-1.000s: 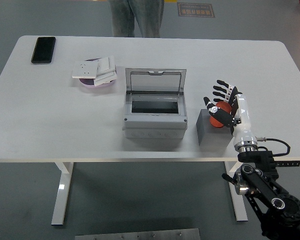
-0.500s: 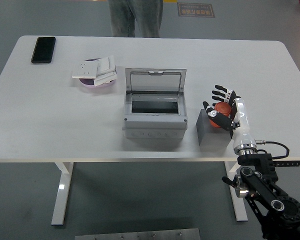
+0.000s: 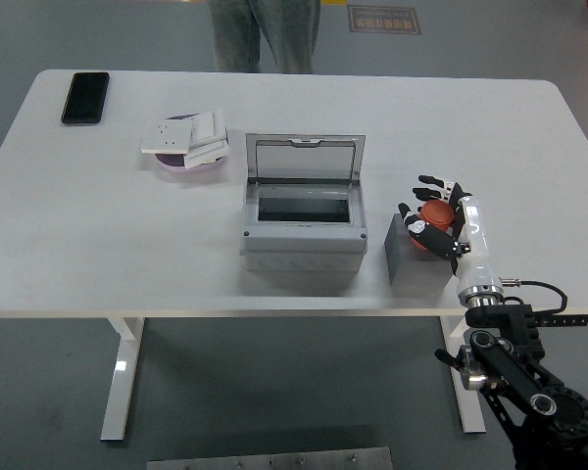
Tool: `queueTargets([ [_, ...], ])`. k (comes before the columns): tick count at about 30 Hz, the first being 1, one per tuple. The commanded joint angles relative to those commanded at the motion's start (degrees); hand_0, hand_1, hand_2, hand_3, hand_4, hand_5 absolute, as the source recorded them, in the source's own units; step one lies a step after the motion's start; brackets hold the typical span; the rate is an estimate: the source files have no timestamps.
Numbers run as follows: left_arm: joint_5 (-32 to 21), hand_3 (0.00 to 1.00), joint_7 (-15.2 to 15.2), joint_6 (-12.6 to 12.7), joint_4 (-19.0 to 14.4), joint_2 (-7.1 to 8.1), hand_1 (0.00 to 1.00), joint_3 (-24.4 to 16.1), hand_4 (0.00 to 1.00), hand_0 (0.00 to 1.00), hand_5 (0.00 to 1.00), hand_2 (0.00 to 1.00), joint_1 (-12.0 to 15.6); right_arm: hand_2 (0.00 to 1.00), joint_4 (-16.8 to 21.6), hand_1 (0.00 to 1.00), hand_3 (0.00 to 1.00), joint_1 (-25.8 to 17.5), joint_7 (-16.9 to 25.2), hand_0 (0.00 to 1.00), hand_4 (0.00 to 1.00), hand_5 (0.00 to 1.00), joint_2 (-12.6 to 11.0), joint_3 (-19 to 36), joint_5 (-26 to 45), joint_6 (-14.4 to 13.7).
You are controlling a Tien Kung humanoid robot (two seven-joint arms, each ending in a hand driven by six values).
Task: Fetch the battery,place it into the box,close the lid of the box
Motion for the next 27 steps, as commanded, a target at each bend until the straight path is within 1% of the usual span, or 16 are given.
queueTargets([
  [1,0.0,0.573,0.0,0.0,0.0,0.00,0.754,0.0,0.624,0.604,0.117,0.622,0.0,0.557,-0.1,0.589,0.586,0.0,0.0,0.576,0.727,0.002,0.0,0.0,0.0,0.0],
  [2,0.0,0.573,0.0,0.0,0.0,0.00,0.755,0.0,0.625,0.603,0.117,0.621,0.0,0.526,-0.1,0.558,0.505,0.0,-0.1,0.572,0.608,0.002,0.0,0.0,0.1,0.0],
  [7,0.2,0.573,0.0,0.0,0.0,0.05,0.755,-0.1,0.625,0.603,0.117,0.621,0.0,0.526,-0.3,0.558,0.505,0.0,-0.3,0.572,0.608,0.002,0.0,-0.1,0.2,-0.2],
  [8,0.1,0.573,0.0,0.0,0.0,0.05,0.755,-0.1,0.626,0.603,0.116,0.621,-0.1,0.514,-0.3,0.536,0.477,0.0,-0.3,0.609,0.506,0.021,0.0,-0.1,0.2,-0.2],
  [13,0.1,0.573,-0.2,0.1,0.0,0.04,0.755,0.0,0.626,0.603,0.116,0.621,-0.1,0.514,-0.6,0.536,0.477,0.0,-0.5,0.609,0.506,0.021,0.1,-0.4,0.3,-0.3],
  [14,0.0,0.573,-0.2,0.1,0.0,0.04,0.754,0.0,0.626,0.602,0.117,0.619,-0.1,0.499,-0.6,0.520,0.448,0.0,-0.5,0.620,0.478,0.002,0.1,-0.5,0.3,-0.3],
  [25,0.3,0.573,-0.4,0.3,0.0,0.15,0.754,-0.2,0.626,0.602,0.118,0.619,-0.2,0.505,-0.8,0.518,0.459,0.0,-0.6,0.627,0.482,0.002,0.1,-0.9,0.1,-0.6],
  [27,0.4,0.572,-0.4,0.4,0.0,0.12,0.754,-0.2,0.628,0.601,0.122,0.619,-0.2,0.506,-0.8,0.522,0.464,0.0,-0.6,0.611,0.474,0.002,0.1,-1.0,0.2,-0.7],
])
